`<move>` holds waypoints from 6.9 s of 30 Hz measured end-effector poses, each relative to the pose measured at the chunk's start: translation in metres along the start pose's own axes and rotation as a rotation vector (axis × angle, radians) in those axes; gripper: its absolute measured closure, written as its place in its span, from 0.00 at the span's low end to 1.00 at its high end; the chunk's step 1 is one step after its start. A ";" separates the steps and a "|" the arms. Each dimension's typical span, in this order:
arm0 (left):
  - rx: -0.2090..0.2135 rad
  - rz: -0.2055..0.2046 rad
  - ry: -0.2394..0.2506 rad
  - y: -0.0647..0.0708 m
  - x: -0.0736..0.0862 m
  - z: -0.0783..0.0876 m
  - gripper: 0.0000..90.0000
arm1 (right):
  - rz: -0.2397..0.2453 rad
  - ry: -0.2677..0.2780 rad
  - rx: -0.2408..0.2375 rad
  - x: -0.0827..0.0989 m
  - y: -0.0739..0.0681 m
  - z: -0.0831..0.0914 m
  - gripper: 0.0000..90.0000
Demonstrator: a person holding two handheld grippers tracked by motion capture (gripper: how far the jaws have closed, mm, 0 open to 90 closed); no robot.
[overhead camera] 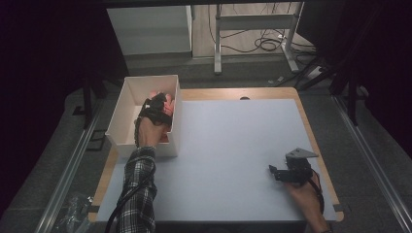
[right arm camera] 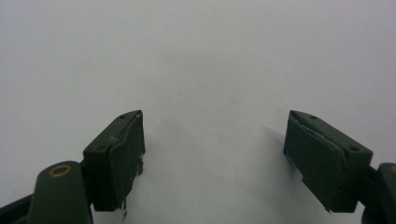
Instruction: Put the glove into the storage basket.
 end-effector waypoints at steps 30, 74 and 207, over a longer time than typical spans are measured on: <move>0.076 -0.028 0.156 -0.006 0.013 0.044 0.05 | 0.001 0.000 0.001 0.000 0.000 0.000 0.23; 0.216 -0.134 0.405 -0.005 0.052 0.109 0.01 | 0.002 0.001 0.003 0.000 0.000 0.000 0.23; 0.563 -0.466 0.408 0.151 0.164 0.030 0.01 | 0.007 0.000 0.002 0.000 -0.001 0.000 0.22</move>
Point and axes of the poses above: each handheld gripper's, and its own axes: z roughly backward along the jaws, x roughly out of its underside, y roughly to its right, the point moved 2 cm from there along -z, roughly forward along the jaws, and after that the axes turned 1 degree about y, right-handed, at the moved point
